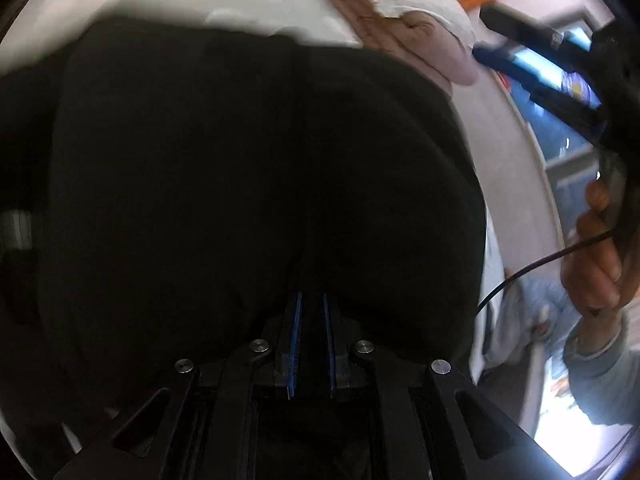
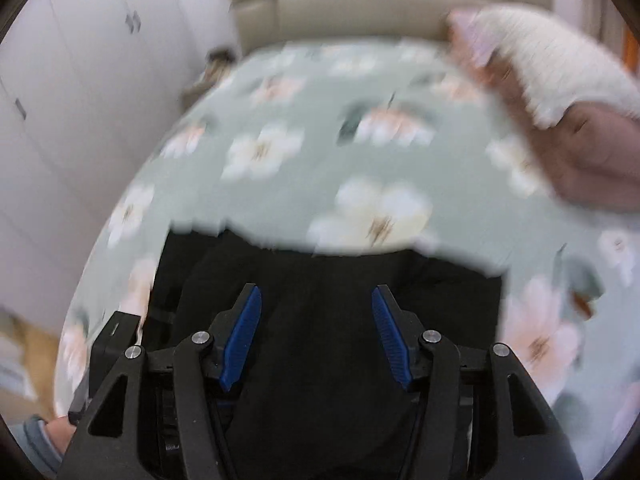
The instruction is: Fold large clothes
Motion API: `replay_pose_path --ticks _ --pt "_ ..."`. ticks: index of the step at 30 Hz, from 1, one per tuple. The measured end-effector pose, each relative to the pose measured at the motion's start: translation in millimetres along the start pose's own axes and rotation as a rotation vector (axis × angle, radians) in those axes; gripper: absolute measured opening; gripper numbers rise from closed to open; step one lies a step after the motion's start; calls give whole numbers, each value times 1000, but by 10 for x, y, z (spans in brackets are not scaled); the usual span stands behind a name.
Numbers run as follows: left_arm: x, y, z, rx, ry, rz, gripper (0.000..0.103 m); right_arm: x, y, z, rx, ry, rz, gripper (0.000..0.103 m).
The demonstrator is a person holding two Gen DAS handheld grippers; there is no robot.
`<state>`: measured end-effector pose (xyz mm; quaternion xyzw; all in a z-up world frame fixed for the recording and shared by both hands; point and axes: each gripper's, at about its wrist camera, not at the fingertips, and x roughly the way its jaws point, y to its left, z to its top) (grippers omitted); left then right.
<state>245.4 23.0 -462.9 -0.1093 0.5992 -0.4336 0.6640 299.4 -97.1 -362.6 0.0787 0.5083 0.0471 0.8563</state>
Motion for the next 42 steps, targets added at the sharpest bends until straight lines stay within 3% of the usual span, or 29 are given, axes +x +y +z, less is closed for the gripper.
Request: replay_pose_path --ticks 1,3,4,5,7,10,13,16,19,22,27,31,37,40,42 --pt "-53 47 -79 -34 -27 -26 10 170 31 -153 9 68 8 59" --pt "-126 65 -134 -56 -63 -21 10 533 102 -607 9 177 -82 57" --pt "-157 58 -153 -56 -71 1 10 655 119 -852 0 184 -134 57" --pt "-157 42 -180 -45 -63 32 10 689 118 -977 14 173 -133 57" --pt "-109 22 -221 -28 -36 55 10 721 -19 -1189 136 134 -74 58" --pt "-113 -38 -268 -18 -22 90 10 646 -95 -1163 180 126 -12 58" --pt "-328 -198 -280 -35 -74 114 10 388 -181 -1096 193 108 48 59" --pt "-616 -354 -316 -17 -137 169 11 123 -268 -1059 196 70 51 61" --pt "-823 -341 -313 -63 -186 207 12 -37 -421 -995 224 49 38 81" --pt "-916 -162 -404 -182 -207 224 25 57 -564 -940 297 70 85 83" --pt "-907 -19 -492 -299 -227 167 25 458 -687 -863 361 142 157 83" --pt "-1064 94 -564 -355 -268 135 27 608 -585 -871 329 159 191 67" --pt "-1228 132 -617 -315 -298 217 60 694 -591 -857 348 174 208 67" --pt "-1010 221 -461 -344 -267 126 63 731 -628 -842 368 169 225 67" --pt "-840 238 -349 -328 -246 99 62 707 -591 -820 352 152 222 57"
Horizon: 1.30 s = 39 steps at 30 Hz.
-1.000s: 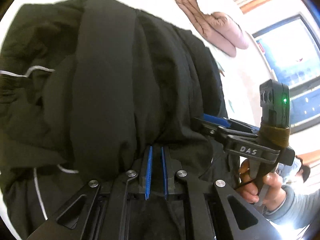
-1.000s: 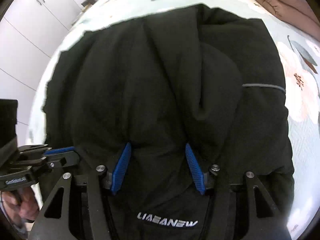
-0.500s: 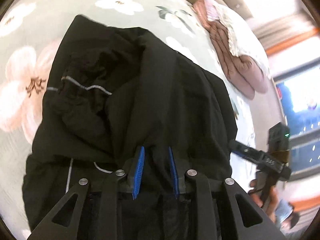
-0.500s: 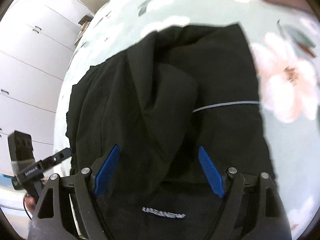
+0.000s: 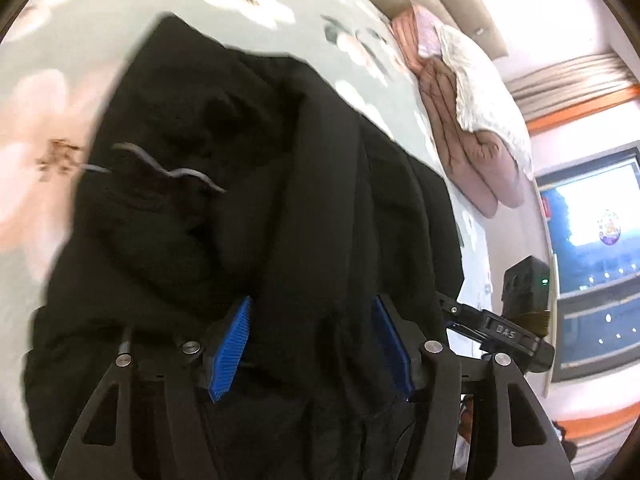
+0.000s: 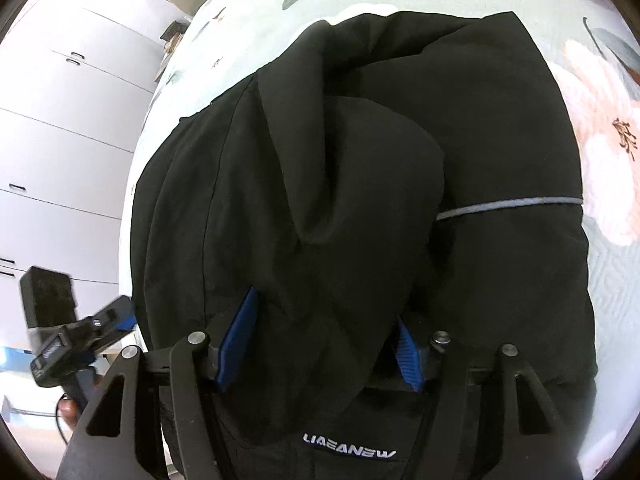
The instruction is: Fold large clothes
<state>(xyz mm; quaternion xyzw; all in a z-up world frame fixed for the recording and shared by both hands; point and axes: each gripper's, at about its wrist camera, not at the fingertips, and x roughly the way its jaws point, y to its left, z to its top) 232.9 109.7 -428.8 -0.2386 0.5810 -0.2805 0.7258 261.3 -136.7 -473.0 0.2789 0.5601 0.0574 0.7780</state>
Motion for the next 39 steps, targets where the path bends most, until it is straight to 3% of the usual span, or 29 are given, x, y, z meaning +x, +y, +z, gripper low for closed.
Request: replay_pose_path --ticks 1,2,3,4,6,9,14,16,18,19,23,25,27,29,31,32,33,34,36,39 --pt "67 -35 30 15 -6 7 60 -32 42 0 -17 -9 2 41" --pt "95 -43 62 26 -17 21 30 -86 114 5 -42 -24 3 28" --pt "77 -42 106 28 -21 -7 13 -197 196 19 -76 -53 -3 20" --pt "20 -51 136 20 -44 -58 13 -346 283 38 -118 -96 -11 15" --pt "-302 -118 174 41 -150 -205 12 -632 388 43 -178 -174 -26 15" --pt "-523 -115 230 57 -187 -251 12 -794 390 40 -209 -191 -4 15" --pt "-23 290 71 23 -40 -116 12 -138 63 -94 -183 -49 -114 14" --pt "156 536 -52 -24 -10 -156 15 119 -155 -193 -129 -4 -104 13" --pt "176 704 -134 -72 -26 -241 15 104 -236 -224 -91 -26 -60 11" --pt "146 703 -124 -88 -20 -245 15 77 -231 -220 -90 -21 -56 11" --pt "-88 292 -87 22 -4 -93 19 -95 -145 -262 -131 37 -74 29" --pt "-253 9 -66 119 -9 -22 20 -291 -16 -294 -196 9 -142 34" --pt "-471 -261 -58 190 -43 34 21 -537 167 -325 -253 -49 -171 48" --pt "-606 -427 -42 199 -98 21 22 -723 395 -319 -296 -117 -119 69" --pt "-670 -511 -15 185 -140 -55 29 -761 603 -298 -338 -169 -59 78" --pt "-636 -537 -16 182 -147 -97 36 -722 689 -288 -355 -179 -61 78" --pt "-546 -534 -21 180 -138 -84 38 -600 792 -260 -384 -176 -104 78" --pt "-476 -533 -5 176 -122 -56 38 -436 849 -230 -406 -158 -137 76" --pt "-209 -388 -19 139 -62 18 37 -113 827 -234 -443 -98 -142 59" --pt "160 -42 -185 70 10 -12 34 244 595 -400 -471 -4 -145 56"
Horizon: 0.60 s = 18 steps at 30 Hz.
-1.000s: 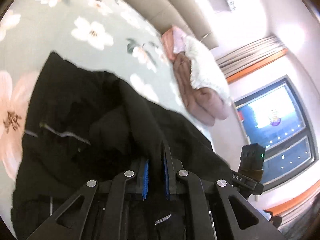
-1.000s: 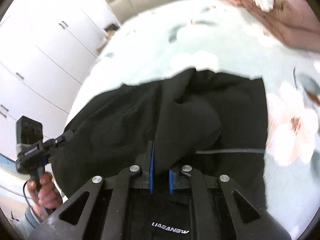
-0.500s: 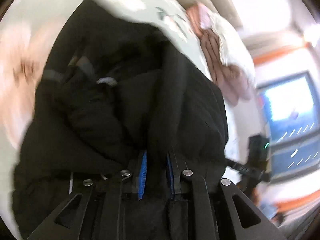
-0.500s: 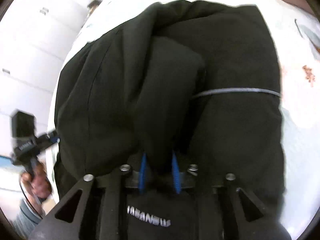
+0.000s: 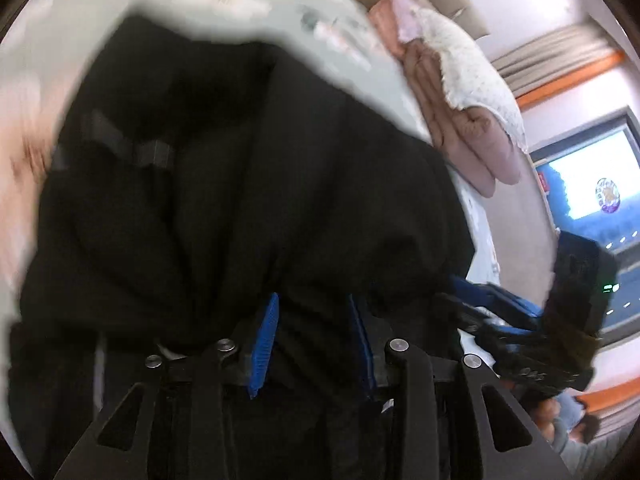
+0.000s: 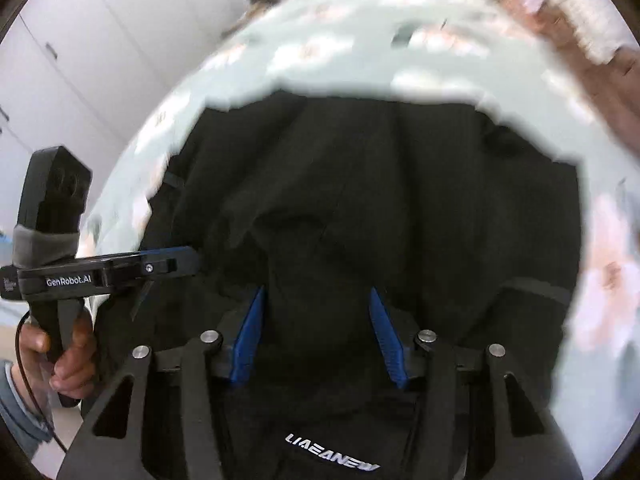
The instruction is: Fold large clothes
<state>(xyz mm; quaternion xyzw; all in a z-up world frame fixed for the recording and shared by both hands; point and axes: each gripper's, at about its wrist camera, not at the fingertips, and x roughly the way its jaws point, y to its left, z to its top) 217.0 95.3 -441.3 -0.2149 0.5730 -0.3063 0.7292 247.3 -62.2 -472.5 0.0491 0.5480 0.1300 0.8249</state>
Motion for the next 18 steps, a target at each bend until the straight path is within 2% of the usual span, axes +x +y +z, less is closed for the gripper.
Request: replay_pose_path --ticks 1,4,8,10,14,16,18 --pt "9 49 -26 -2 -3 -8 33 87 2 -71 -15 10 -11 56" --pt "54 63 -65 -3 -22 -8 33 188 38 -211 -53 -53 -63 56" --pt "49 31 -80 16 -33 39 33 188 149 -246 -84 -51 -138 57" --pt "1 -83 -97 13 -15 55 33 103 172 -269 -66 -27 -132 57" --pt "-356 -235 -303 93 -10 135 33 -242 123 -521 10 -18 -103 59" --pt "-577 -151 -473 84 -9 155 33 -374 56 -779 62 3 -131 60" --pt "-740 7 -610 33 -11 178 33 -369 -24 -995 109 39 -159 60"
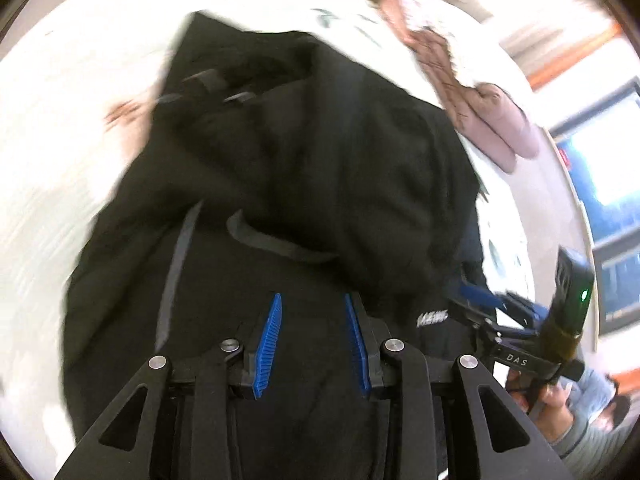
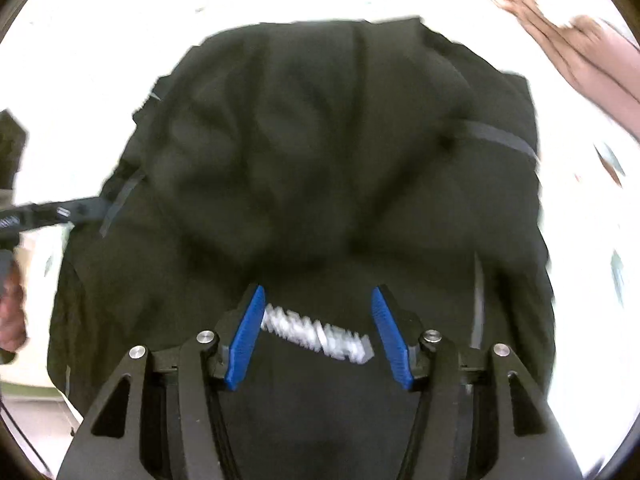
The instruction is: Fold large clothes
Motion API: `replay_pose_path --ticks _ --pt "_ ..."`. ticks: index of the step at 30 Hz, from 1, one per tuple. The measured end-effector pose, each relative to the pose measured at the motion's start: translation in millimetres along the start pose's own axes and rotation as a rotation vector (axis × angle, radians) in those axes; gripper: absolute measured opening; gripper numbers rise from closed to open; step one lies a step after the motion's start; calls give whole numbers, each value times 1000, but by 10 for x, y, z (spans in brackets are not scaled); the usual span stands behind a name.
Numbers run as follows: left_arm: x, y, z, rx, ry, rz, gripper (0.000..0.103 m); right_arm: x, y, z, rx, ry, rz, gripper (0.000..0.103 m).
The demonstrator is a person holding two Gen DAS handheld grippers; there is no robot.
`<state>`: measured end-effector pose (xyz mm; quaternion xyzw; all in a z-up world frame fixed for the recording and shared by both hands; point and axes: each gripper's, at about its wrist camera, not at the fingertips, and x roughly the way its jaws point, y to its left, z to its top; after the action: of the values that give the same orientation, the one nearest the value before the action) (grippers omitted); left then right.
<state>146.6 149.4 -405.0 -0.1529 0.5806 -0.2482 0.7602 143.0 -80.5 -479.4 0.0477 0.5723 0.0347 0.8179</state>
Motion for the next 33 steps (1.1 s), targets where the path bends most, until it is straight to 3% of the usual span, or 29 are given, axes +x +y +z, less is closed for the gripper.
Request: replay_pose_path --ticks 5,14,18,25,31,32,33 --pt "-421 504 -452 -106 -10 50 33 -30 -72 -453 148 67 2 60" --pt "-969 1317 -1015 -238 44 182 33 -531 -277 -1232 342 78 -114 63" --pt "-904 1654 -1231 -322 136 116 36 -669 -467 -1437 389 85 -173 63" --pt "-647 1859 -1528 -368 240 5 41 -677 -693 -1778 515 113 -184 63" --pt "-659 1851 -1613 -348 199 -49 43 -807 -915 -2050 588 108 -170 63" --pt "-667 1797 -1619 -327 189 -59 37 -822 -946 -2079 592 107 -168 63" --pt "-675 1731 -1624 -302 186 -76 24 -841 -961 -2104 593 105 -171 63"
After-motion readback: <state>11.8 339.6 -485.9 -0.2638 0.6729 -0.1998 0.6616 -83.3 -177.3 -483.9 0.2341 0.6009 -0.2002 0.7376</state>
